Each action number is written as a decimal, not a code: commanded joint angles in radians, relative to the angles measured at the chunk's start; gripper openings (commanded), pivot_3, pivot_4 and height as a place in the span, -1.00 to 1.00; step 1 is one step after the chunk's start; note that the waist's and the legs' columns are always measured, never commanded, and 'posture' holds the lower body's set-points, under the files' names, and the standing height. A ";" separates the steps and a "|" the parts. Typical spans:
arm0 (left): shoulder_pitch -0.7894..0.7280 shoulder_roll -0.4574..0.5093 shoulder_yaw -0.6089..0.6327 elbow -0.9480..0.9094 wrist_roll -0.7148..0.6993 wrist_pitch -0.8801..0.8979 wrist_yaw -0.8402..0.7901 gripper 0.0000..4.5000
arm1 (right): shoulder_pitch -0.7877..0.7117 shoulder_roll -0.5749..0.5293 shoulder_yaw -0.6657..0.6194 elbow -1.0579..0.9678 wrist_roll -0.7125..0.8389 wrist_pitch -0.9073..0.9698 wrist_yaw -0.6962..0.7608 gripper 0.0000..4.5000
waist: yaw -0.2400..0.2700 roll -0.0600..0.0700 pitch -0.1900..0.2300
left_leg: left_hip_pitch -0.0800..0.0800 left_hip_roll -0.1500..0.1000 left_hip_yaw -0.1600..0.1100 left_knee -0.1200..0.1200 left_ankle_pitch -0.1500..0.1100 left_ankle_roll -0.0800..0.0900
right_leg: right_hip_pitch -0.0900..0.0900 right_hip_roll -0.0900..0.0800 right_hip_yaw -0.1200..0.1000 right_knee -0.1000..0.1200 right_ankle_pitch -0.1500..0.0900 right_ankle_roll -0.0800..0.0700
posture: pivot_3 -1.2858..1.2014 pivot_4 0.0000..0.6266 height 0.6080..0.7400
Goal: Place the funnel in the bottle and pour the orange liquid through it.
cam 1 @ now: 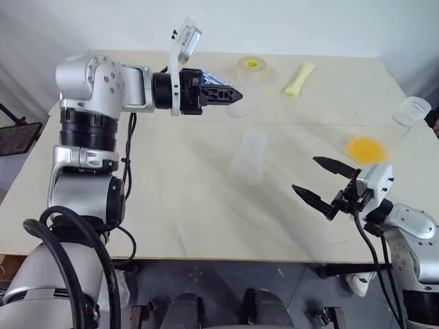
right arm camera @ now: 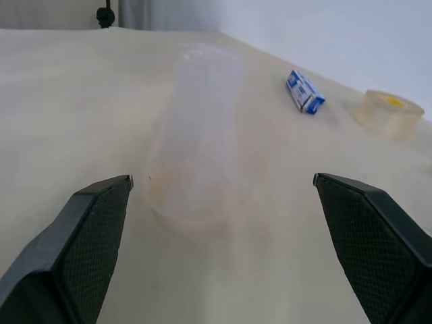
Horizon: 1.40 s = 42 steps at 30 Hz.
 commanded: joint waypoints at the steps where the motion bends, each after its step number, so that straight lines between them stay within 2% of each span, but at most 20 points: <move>1: -0.068 0.001 -0.050 0.067 0.027 0.011 -0.093 -0.99 | -0.003 0.002 -0.022 -0.048 0.015 -0.006 -0.016 1.00 | 0.000 0.000 0.000 | 0.000 0.000 0.000 0.000 0.000 0.000 | 0.000 0.000 0.000 0.000 0.000 0.000 | 0.03 -0.52 1.00; 7: -0.119 0.008 -0.171 0.157 0.095 0.001 -0.239 -0.99 | -0.010 0.010 -0.019 -0.064 0.017 -0.014 -0.024 1.00 | -0.001 0.000 0.000 | 0.000 0.000 0.001 0.000 0.000 0.000 | 0.000 0.000 0.000 0.000 0.000 0.000 | 0.03 -0.52 1.00; 13: -0.167 -0.015 -0.224 0.272 0.179 -0.062 -0.328 -0.99 | -0.011 0.012 -0.018 -0.057 0.009 -0.021 -0.028 1.00 | 0.000 0.000 0.000 | 0.000 0.000 0.001 0.000 0.000 0.000 | -0.001 0.000 0.000 0.000 0.000 0.000 | 0.03 -0.52 1.00; 19: -0.219 -0.074 -0.219 0.431 0.279 -0.167 -0.349 -0.99 | 0.012 0.028 -0.016 -0.067 -0.005 -0.033 -0.044 1.00 | 0.000 -0.001 0.000 | -0.001 0.000 0.001 0.000 0.000 0.000 | -0.001 0.000 0.000 0.000 0.000 0.000 | 0.03 -0.52 1.00; 33: -0.253 -0.147 -0.199 0.589 0.461 -0.325 -0.389 -0.99 | 0.065 0.036 -0.022 -0.097 -0.021 -0.047 -0.082 1.00 | 0.000 -0.002 0.001 | -0.001 0.000 0.002 0.000 0.000 0.000 | -0.002 0.000 0.000 0.000 0.000 0.000 | 0.03 -0.52 1.00; 34: -0.256 -0.152 -0.191 0.596 0.468 -0.334 -0.384 -0.83 | 0.065 0.036 -0.023 -0.096 -0.022 -0.049 -0.082 1.00 | 0.000 -0.001 0.001 | -0.001 0.000 0.002 0.000 0.000 0.000 | -0.002 0.000 0.000 0.000 0.000 0.000 | 0.03 -0.52 1.00; 36: -0.261 -0.160 -0.180 0.609 0.479 -0.344 -0.385 -0.69 | 0.066 0.036 -0.023 -0.095 -0.024 -0.050 -0.083 1.00 | 0.000 -0.001 0.001 | -0.001 0.000 0.002 0.000 0.000 0.000 | -0.002 0.000 0.000 0.000 0.000 0.000 | 0.03 -0.52 1.00; 42: -0.274 -0.184 -0.105 0.633 0.485 -0.377 -0.329 0.13 | 0.066 0.035 -0.025 -0.091 -0.028 -0.054 -0.084 1.00 | 0.000 -0.002 0.001 | -0.001 0.000 0.002 0.000 0.000 0.001 | -0.002 0.000 0.000 0.000 0.000 0.000 | 0.03 -0.52 1.00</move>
